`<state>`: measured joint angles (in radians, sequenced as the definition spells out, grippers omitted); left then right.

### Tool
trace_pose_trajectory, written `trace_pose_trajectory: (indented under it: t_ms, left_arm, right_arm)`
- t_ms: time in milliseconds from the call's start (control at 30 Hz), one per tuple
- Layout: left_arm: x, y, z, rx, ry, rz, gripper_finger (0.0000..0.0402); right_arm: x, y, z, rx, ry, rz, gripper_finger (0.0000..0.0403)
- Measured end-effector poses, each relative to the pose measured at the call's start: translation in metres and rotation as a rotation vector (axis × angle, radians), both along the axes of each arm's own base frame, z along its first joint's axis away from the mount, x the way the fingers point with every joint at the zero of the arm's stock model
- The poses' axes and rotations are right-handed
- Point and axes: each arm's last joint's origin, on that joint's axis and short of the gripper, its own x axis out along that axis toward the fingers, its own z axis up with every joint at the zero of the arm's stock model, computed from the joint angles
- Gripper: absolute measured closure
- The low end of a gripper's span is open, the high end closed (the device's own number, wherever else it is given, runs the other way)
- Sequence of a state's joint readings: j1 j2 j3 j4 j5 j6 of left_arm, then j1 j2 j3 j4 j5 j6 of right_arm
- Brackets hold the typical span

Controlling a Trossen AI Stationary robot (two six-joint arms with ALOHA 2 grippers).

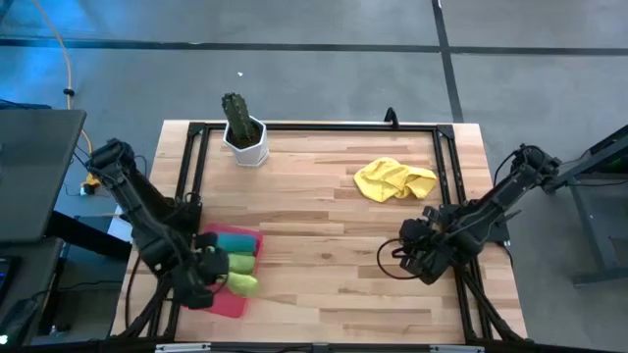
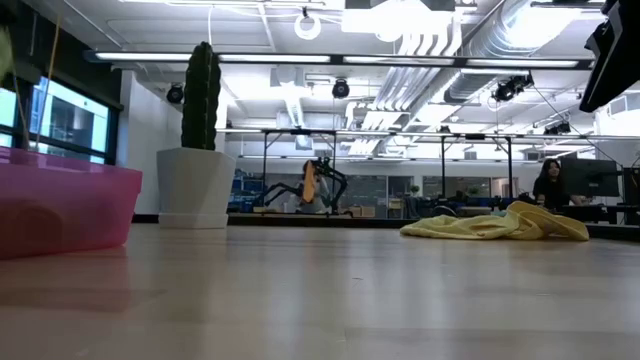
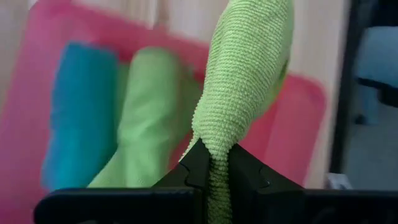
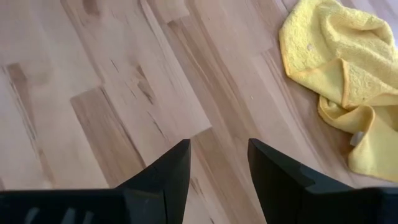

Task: Roll microfiber towels into tight, uniform cylinder then place into a basket
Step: Put the rolled light green towel into the red bin

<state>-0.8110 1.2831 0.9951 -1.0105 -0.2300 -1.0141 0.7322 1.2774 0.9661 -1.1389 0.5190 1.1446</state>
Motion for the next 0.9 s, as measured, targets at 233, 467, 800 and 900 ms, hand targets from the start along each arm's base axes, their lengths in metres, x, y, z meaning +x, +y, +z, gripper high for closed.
trace_pose_trajectory:
  t_ms: [233, 467, 800, 900]
  left_arm:
    - [-0.027, -0.005, -0.009, 0.163, 0.077, 0.136, 0.0380]
    - [-0.025, -0.019, -0.021, 0.154, 0.113, 0.122, 0.0380]
    - [0.000, -0.035, -0.063, 0.235, 0.239, 0.048, 0.0380]
    - [0.012, -0.041, -0.076, 0.198, 0.253, -0.019, 0.0380]
  right_arm:
    - [0.001, 0.002, 0.001, 0.000, -0.046, -0.003, 0.0249]
    - [0.002, 0.003, 0.002, -0.007, -0.068, -0.004, 0.0249]
    - [0.002, 0.002, 0.002, -0.025, -0.082, -0.004, 0.0249]
    - [0.002, 0.002, 0.002, -0.025, -0.083, -0.004, 0.0249]
